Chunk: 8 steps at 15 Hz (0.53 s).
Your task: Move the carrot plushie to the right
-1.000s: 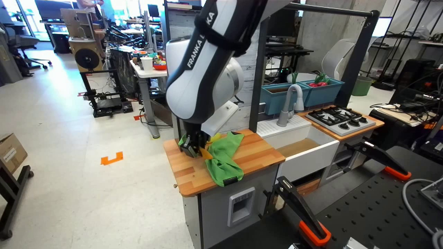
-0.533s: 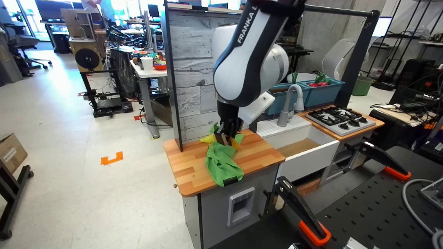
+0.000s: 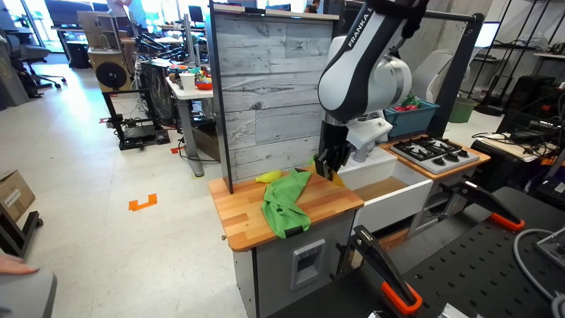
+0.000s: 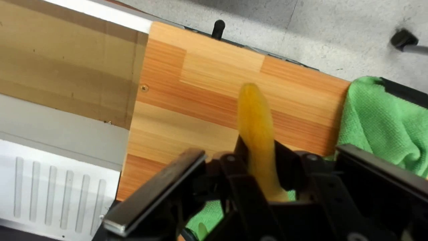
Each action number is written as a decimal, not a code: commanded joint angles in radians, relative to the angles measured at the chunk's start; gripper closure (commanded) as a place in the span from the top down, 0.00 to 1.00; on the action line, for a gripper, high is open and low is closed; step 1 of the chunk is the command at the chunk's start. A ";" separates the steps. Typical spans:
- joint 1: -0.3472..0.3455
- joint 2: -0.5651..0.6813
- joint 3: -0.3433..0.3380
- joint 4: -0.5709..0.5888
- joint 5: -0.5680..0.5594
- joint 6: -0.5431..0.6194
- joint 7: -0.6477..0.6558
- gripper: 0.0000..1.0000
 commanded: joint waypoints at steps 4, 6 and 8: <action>-0.070 0.144 0.035 0.210 0.088 -0.178 -0.073 0.03; -0.063 0.203 0.027 0.293 0.100 -0.242 -0.063 0.03; -0.063 0.253 0.024 0.368 0.107 -0.310 -0.070 0.03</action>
